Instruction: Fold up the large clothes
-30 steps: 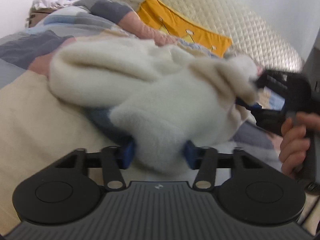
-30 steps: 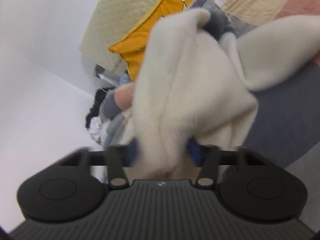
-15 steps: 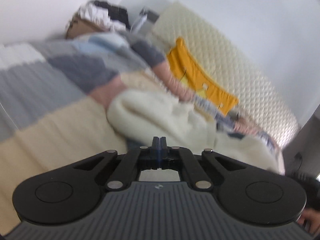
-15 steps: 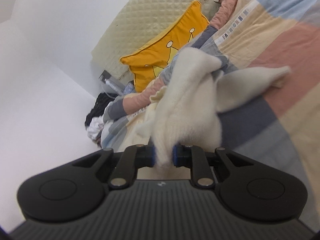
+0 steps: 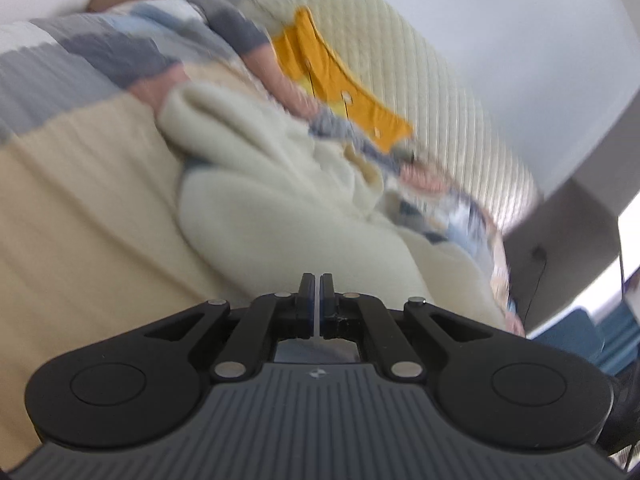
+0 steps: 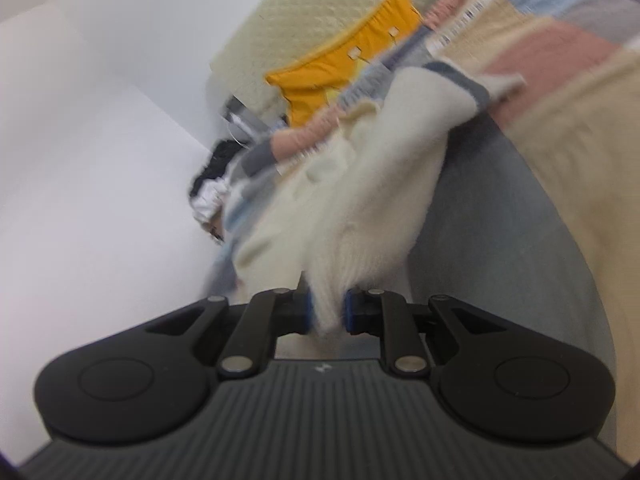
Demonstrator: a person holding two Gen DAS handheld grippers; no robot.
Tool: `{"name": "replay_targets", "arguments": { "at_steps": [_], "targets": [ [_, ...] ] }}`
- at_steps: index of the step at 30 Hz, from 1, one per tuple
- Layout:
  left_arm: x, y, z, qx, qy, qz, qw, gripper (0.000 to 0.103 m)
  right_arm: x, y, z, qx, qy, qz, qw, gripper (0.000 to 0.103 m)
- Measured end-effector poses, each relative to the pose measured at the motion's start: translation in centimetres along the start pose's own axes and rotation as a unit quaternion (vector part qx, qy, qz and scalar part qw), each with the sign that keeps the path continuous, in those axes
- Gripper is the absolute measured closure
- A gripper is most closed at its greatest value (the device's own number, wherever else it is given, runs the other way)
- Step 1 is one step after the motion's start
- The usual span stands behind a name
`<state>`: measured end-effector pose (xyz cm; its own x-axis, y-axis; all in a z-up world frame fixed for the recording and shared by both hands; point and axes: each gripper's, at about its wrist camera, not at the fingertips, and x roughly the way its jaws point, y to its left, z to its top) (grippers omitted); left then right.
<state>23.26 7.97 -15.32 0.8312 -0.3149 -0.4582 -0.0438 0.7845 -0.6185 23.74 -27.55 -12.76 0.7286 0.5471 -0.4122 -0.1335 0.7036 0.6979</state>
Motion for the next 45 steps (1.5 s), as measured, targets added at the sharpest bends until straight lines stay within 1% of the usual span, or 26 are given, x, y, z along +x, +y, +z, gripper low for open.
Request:
{"name": "replay_targets", "arguments": {
  "at_steps": [2,4,7,9,11,14,15,16,17,18,19,20,22,25,28,30,33,36,38,39,40,41,42,43,44,45],
  "targets": [
    [1.0,-0.3,-1.2,-0.003,0.021,0.001,0.9998,0.103,0.1,-1.1,-1.2,0.010,-0.002,-0.015,1.000,0.085],
    [2.1,-0.2,-2.1,-0.009,0.038,0.006,0.9992,0.103,0.9,-2.5,-2.2,0.038,0.014,-0.023,0.999,0.084],
    [3.8,0.1,-2.5,-0.014,0.059,0.024,0.9979,0.102,2.2,-3.0,-2.6,0.020,0.044,-0.044,0.998,0.083],
    [4.7,0.9,-2.6,-0.035,0.072,0.033,0.9962,0.097,2.5,-3.1,-2.8,0.023,0.049,-0.046,0.997,0.082],
    [5.2,2.0,-2.5,-0.060,0.078,0.040,0.9943,0.088,2.4,-3.2,-2.8,0.031,0.051,-0.044,0.997,0.081],
    [5.2,3.6,-2.3,-0.099,0.073,0.048,0.9912,0.085,2.3,-3.0,-2.8,0.029,0.055,-0.050,0.997,0.073],
    [5.2,4.2,-2.0,-0.116,0.070,0.045,0.9897,0.084,2.3,-3.1,-2.9,0.035,0.057,-0.050,0.997,0.063],
    [5.2,4.8,-1.9,-0.133,0.068,0.042,0.9879,0.080,2.3,-3.3,-2.8,0.043,0.058,-0.052,0.996,0.045],
    [5.2,5.4,-1.7,-0.149,0.066,0.041,0.9858,0.073,2.2,-3.6,-2.8,0.048,0.055,-0.056,0.996,0.033],
    [5.2,5.8,-1.7,-0.165,0.063,0.041,0.9834,0.069,2.0,-3.6,-2.7,0.049,0.048,-0.065,0.995,0.020],
    [5.3,6.3,-1.7,-0.182,0.060,0.038,0.9808,0.060,1.7,-3.6,-2.7,0.049,0.036,-0.071,0.996,0.020],
    [5.3,6.9,-1.6,-0.201,0.057,0.034,0.9773,0.057,1.4,-3.7,-2.6,0.051,0.026,-0.071,0.996,0.020],
    [5.5,7.7,-1.4,-0.228,0.055,0.027,0.9717,0.056,1.1,-4.1,-2.2,0.063,0.014,-0.075,0.995,0.020],
    [5.7,7.9,-0.8,-0.232,0.046,0.032,0.9711,0.055,0.4,-5.3,-1.6,0.104,-0.004,-0.080,0.991,0.020],
    [5.7,8.5,-0.4,-0.249,0.035,0.029,0.9675,0.053,-0.5,-6.0,-1.0,0.137,-0.021,-0.056,0.989,0.020],
    [6.0,8.9,-0.3,-0.260,0.029,0.026,0.9647,0.053,-0.5,-6.0,-0.5,0.134,-0.027,-0.053,0.989,0.020],
    [7.0,9.1,0.2,-0.255,0.027,0.023,0.9662,0.053,0.6,-6.0,0.3,0.125,-0.029,-0.064,0.990,0.021],
    [8.3,9.1,0.7,-0.247,0.028,0.017,0.9684,0.054,1.9,-6.9,1.3,0.119,-0.030,-0.061,0.991,0.021],
    [9.3,9.0,1.0,-0.237,0.031,0.019,0.9709,0.056,3.2,-7.4,1.8,0.105,-0.025,-0.074,0.991,0.028],
    [9.8,9.0,1.1,-0.231,0.032,0.026,0.9721,0.060,3.8,-7.7,1.9,0.103,-0.021,-0.080,0.991,0.032],
    [10.1,8.7,1.2,-0.219,0.028,0.045,0.9742,0.074,4.3,-8.1,1.9,0.105,-0.020,-0.081,0.991,0.042],
    [10.3,8.3,1.4,-0.205,0.026,0.056,0.9768,0.082,4.6,-8.5,2.0,0.107,-0.020,-0.088,0.990,0.050],
    [10.5,7.9,1.6,-0.195,0.023,0.057,0.9789,0.087,4.9,-8.9,2.0,0.107,-0.022,-0.097,0.989,0.067],
    [10.4,7.5,1.7,-0.186,0.017,0.058,0.9807,0.093,5.0,-9.2,2.0,0.106,-0.023,-0.097,0.989,0.078],
    [10.3,6.9,2.0,-0.169,0.013,0.061,0.9837,0.095,5.0,-9.4,2.0,0.110,-0.026,-0.092,0.989,0.081],
    [10.0,6.0,2.4,-0.136,0.008,0.073,0.9879,0.096,5.0,-9.4,2.0,0.110,-0.029,-0.085,0.990,0.083]
  ]
}}
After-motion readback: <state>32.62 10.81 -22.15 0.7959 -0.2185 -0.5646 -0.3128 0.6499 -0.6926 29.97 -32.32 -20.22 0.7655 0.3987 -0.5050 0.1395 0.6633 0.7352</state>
